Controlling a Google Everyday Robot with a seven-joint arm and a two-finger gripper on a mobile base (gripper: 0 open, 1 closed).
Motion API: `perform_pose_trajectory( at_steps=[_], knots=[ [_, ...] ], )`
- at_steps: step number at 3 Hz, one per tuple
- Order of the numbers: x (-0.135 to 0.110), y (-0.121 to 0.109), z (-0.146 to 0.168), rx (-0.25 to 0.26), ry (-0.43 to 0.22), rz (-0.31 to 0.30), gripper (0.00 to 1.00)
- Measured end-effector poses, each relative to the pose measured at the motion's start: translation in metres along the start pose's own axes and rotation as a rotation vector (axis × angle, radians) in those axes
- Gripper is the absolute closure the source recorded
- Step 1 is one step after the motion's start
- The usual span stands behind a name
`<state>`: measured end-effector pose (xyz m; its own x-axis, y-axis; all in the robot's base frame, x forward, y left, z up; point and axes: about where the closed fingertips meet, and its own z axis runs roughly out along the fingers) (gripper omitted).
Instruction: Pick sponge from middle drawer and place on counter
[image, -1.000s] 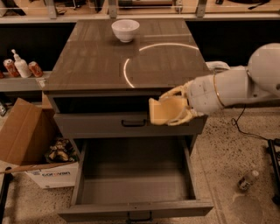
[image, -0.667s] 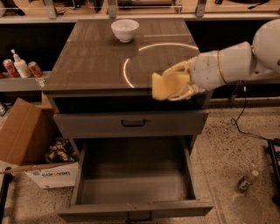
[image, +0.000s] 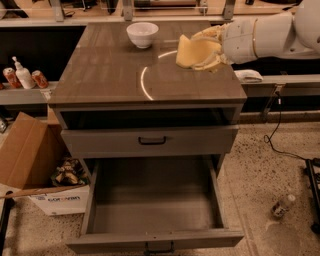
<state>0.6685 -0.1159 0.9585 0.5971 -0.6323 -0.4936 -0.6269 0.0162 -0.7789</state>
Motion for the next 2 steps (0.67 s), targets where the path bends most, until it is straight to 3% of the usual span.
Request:
perform_pose_trajectory(
  at_steps=[1,2],
  knots=[
    [0.023,-0.025,0.02,0.067,-0.007,0.077,1.0],
    [0.043,-0.033,0.04,0.087,-0.008,0.155,0.81]
  ],
)
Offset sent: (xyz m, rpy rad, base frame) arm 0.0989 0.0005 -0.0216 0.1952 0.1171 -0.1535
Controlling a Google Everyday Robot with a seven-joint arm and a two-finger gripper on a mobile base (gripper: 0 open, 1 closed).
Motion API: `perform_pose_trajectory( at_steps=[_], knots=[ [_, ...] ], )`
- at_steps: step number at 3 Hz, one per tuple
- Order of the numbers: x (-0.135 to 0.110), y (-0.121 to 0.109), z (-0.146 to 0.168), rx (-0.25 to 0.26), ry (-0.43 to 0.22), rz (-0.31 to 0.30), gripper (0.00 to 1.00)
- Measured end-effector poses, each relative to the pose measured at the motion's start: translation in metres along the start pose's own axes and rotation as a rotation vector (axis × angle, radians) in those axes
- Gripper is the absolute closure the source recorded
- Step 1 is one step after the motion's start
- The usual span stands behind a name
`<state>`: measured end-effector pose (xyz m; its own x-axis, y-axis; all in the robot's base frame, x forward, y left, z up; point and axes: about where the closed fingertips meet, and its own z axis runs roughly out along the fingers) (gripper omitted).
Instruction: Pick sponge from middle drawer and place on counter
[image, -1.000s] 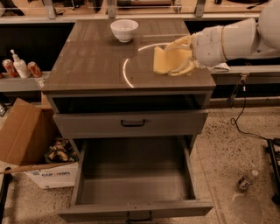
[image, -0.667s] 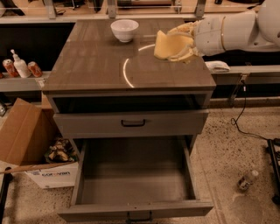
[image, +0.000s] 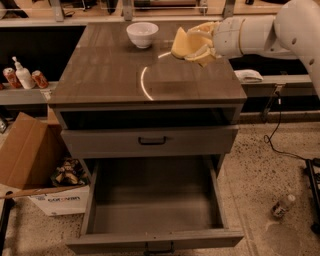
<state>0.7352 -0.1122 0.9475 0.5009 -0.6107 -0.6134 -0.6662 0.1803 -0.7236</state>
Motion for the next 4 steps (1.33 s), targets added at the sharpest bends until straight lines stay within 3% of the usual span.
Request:
perform_pose_trajectory(
  at_steps=[1,3,4],
  knots=[
    [0.021,0.001,0.022,-0.022,-0.011,0.082,0.57],
    [0.048,0.008,0.054,-0.078,-0.014,0.176,0.11],
    [0.057,0.011,0.058,-0.092,-0.009,0.199,0.0]
  ],
)
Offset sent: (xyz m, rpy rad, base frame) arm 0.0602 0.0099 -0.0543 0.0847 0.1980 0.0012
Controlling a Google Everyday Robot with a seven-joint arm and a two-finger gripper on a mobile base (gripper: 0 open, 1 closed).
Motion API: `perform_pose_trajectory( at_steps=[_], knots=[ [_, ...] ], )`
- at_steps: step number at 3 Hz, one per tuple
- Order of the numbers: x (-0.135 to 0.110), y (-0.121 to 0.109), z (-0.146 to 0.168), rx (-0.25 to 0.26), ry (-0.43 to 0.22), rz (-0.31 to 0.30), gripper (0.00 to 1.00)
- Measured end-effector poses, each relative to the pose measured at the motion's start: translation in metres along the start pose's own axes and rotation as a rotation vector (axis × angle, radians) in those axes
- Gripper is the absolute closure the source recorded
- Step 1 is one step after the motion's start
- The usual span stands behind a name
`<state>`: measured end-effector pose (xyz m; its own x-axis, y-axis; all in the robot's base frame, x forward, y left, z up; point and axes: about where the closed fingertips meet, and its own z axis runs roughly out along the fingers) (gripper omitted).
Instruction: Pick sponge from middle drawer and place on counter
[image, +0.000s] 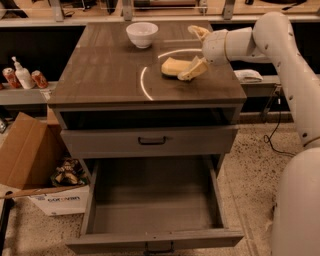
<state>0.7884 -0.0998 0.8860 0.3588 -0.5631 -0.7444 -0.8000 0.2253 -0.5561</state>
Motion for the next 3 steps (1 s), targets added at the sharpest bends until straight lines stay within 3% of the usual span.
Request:
perform_pose_trajectory(
  at_steps=[1,2,3],
  knots=[
    [0.001,0.0,0.0,-0.001,0.0,0.002,0.0],
    [-0.005,0.004,-0.026,0.027,-0.002,-0.008,0.0],
    [-0.03,0.02,-0.087,0.092,-0.008,-0.053,0.0]
  ],
)
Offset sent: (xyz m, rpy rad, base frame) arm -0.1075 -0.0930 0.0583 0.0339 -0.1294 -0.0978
